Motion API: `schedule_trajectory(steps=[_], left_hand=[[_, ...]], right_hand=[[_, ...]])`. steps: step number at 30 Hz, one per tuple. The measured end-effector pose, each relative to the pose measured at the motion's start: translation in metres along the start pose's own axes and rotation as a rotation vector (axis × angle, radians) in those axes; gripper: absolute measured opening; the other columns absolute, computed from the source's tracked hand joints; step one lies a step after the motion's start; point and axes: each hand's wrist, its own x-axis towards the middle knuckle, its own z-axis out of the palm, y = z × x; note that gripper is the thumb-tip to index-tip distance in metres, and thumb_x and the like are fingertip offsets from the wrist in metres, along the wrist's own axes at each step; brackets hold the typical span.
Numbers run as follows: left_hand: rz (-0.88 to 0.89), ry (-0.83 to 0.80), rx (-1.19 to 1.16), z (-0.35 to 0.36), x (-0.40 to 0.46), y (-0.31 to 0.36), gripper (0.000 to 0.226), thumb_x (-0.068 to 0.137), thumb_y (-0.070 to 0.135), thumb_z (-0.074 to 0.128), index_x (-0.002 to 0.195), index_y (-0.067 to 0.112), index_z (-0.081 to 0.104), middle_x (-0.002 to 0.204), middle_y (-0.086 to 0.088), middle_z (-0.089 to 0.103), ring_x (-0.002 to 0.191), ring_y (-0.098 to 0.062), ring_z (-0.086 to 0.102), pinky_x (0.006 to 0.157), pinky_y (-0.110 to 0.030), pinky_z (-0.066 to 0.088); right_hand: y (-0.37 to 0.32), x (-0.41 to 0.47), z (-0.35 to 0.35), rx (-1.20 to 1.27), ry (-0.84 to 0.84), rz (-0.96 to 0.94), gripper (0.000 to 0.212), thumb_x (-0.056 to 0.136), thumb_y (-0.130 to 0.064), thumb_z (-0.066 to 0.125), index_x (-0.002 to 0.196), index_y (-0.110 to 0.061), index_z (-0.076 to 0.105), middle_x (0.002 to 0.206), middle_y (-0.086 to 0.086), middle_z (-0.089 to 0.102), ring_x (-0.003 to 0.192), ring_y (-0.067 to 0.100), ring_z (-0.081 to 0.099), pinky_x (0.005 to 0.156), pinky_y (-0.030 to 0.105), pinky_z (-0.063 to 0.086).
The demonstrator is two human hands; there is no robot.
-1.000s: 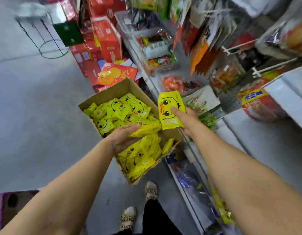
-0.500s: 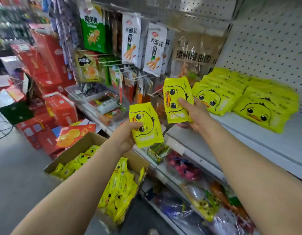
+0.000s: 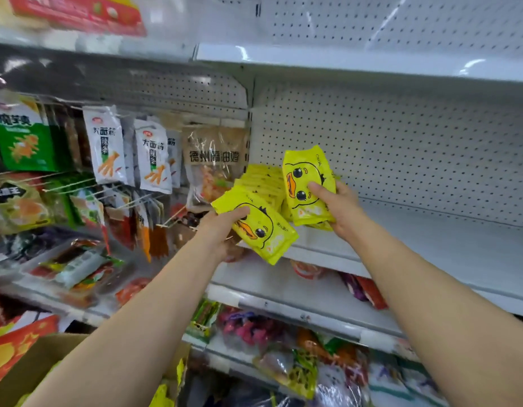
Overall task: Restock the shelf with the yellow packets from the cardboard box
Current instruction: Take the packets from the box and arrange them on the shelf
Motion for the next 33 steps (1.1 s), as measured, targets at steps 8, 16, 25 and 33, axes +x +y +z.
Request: schedule_trajectory(steps=[8,16,25,33], left_hand=[[0.002,-0.033,-0.062,0.061,0.015,-0.01,0.061,0.08,0.011,0.078,0.134,0.013,0.05,0.11,-0.013,0.071,0.072,-0.021,0.072,0.054,-0.031,0.058],[-0.181,-0.111,-0.146,0.109,0.025,-0.012,0.024,0.084,0.002,0.072,0.104,0.0,0.061,0.112,-0.015,0.063,0.082,-0.029,0.066,0.052,-0.035,0.06],[-0.27,-0.23,-0.054,0.126,0.048,-0.014,0.015,0.084,0.004,0.071,0.097,0.006,0.063,0.104,-0.015,0.069,0.087,-0.033,0.07,0.064,-0.048,0.061],[-0.187,-0.175,0.208,0.136,0.086,-0.004,0.078,0.052,0.05,0.092,0.116,0.015,0.065,0.106,-0.007,0.074,0.094,-0.028,0.072,0.09,-0.049,0.055]], right_hand=[[-0.023,0.001,-0.064,-0.056,0.146,-0.047,0.014,0.083,-0.017,0.078,0.093,-0.021,0.068,0.093,0.005,0.076,0.082,0.025,0.073,0.074,0.04,0.059],[-0.03,0.008,-0.099,-0.079,0.188,-0.036,0.02,0.085,-0.018,0.077,0.103,-0.019,0.069,0.102,0.008,0.076,0.088,0.026,0.073,0.06,0.03,0.057],[-0.04,0.033,-0.117,-0.066,0.252,-0.057,0.014,0.084,-0.015,0.077,0.092,-0.022,0.068,0.086,-0.002,0.076,0.072,0.016,0.074,0.059,0.03,0.059],[-0.041,0.056,-0.124,-0.067,0.251,-0.042,0.019,0.083,-0.018,0.079,0.099,-0.02,0.069,0.093,0.003,0.077,0.078,0.02,0.075,0.066,0.033,0.06]])
